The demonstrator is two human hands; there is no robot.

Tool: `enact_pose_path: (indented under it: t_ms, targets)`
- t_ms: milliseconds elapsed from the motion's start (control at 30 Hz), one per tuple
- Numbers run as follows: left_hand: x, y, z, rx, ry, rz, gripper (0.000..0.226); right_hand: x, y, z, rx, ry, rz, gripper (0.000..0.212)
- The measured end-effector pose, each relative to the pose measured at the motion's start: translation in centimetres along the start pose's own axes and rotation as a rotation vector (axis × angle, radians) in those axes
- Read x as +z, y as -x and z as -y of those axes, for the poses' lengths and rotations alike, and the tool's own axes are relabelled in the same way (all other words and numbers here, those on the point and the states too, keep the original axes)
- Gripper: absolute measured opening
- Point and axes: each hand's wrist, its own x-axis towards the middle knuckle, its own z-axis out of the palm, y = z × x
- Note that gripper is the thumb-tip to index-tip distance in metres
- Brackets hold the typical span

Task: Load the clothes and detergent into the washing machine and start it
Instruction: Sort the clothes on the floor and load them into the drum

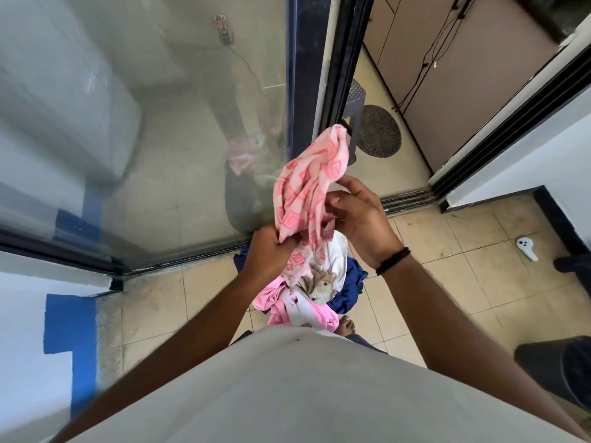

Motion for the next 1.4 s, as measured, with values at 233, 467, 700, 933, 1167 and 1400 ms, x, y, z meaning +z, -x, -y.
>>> enact_pose_path:
  t_ms: [233, 467, 700, 933, 1167, 1400]
  targets:
    - [-0.3, -0.7, -3.8, 0.061, 0.192, -0.075, 0.057, -4.6, 0.7, -7.3, 0.272, 0.302, 0.016, 0.071]
    - [-1.8, -0.4, -6.7, -0.034, 0.379, -0.134, 0.068, -3.7, 0.4, -9.3, 0.193, 0.882, 0.014, 0.008]
    - [-3.4, 0.1, -5.3, -0.367, 0.517, -0.38, 0.058, -1.2, -1.0, -0.4, -0.29, 0.72, 0.025, 0.012]
    - [-2.6, 5.1, -7.8, -0.348, 0.38, -0.292, 0.042, -0.2, -3.0, 3.9, -0.267, 0.993, 0.765, 0.105]
    - [-2.7, 11.9, -10.4, -0.334, 0.241, -0.328, 0.052, 4.5, -1.4, 0.4, -0.316, 0.977, 1.115, 0.061]
    - [-5.6, 22.6, -4.8, -0.387, 0.26, -0.828, 0.048, 12.4, 2.9, -3.0, -0.495, 1.022, 1.232, 0.026]
